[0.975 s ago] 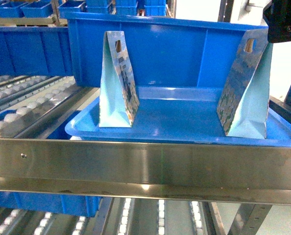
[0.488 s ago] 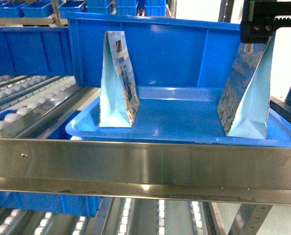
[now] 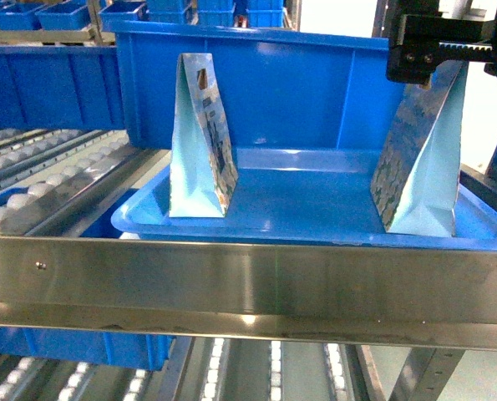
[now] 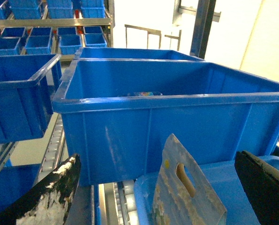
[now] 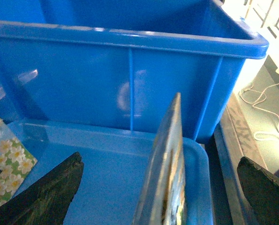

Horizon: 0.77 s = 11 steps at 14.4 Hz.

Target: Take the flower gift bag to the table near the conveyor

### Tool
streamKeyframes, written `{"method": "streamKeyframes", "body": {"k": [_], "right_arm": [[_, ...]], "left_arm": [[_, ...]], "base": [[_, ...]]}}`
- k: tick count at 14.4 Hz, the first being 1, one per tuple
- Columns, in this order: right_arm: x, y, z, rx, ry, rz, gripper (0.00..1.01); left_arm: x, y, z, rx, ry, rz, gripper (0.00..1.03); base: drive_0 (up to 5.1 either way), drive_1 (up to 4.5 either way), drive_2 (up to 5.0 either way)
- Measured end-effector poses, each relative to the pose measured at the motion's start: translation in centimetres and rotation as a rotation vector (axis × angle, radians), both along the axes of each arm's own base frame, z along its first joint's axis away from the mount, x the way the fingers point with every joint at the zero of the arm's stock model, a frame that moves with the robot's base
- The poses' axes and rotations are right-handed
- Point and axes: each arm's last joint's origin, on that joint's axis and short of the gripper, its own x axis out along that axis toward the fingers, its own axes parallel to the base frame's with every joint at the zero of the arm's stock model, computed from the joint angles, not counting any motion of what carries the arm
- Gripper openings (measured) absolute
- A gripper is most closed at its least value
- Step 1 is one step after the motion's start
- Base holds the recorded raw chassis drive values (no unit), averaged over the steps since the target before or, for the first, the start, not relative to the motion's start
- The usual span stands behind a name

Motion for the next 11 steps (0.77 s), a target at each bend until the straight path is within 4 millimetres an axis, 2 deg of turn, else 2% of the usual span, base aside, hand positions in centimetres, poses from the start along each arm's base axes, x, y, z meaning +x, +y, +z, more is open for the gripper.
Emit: {"method": "streamKeyframes", "body": {"k": [4, 5, 11], "right_arm": [[1.0, 1.0, -3.1, -0.106, 0.059, 0.022, 0.98], [1.1, 1.1, -3.2, -0.119, 0.053, 0.025, 0.91], [0.8, 1.8, -3.0, -0.138, 0.007, 0.055, 0.18]], "left_arm": [[0.0, 0.0, 0.0, 0.000, 0.000, 0.000, 0.98], [0.0, 0.0, 0.0, 0.000, 0.000, 0.000, 0.98], [0.0, 0.0, 0.0, 0.000, 0.000, 0.000, 0.98]], "base": [[0.0, 0.00, 0.0], [0.0, 0.00, 0.0], [0.0, 0.00, 0.0]]}}
